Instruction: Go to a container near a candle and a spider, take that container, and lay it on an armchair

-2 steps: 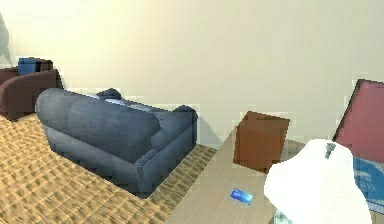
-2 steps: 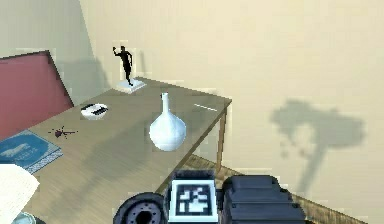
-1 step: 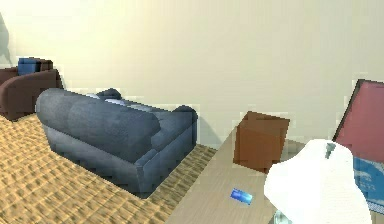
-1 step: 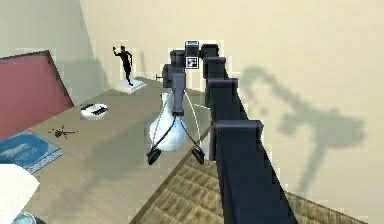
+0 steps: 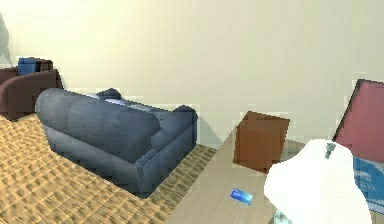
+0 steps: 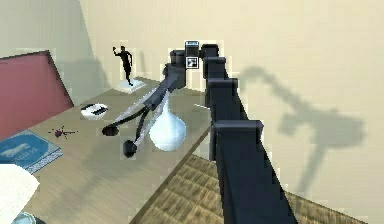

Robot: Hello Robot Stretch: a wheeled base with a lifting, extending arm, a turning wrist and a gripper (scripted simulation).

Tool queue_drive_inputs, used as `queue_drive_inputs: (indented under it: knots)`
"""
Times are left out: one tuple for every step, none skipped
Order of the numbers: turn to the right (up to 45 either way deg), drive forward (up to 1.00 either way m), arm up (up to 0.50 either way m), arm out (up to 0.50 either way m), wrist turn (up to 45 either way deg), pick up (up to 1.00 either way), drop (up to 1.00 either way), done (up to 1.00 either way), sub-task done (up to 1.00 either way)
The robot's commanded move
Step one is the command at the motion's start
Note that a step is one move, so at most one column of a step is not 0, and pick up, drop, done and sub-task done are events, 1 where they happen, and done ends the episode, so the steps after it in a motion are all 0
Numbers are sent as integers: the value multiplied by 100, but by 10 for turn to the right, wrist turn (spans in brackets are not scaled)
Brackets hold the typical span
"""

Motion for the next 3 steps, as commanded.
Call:
queue_drive_inputs:
  knots:
    - [0,0,0,0,450,0,0,0,0]
    - [0,0,0,0,450,0,0,0,0]
    - [0,0,0,0,150,0,0,0,0]
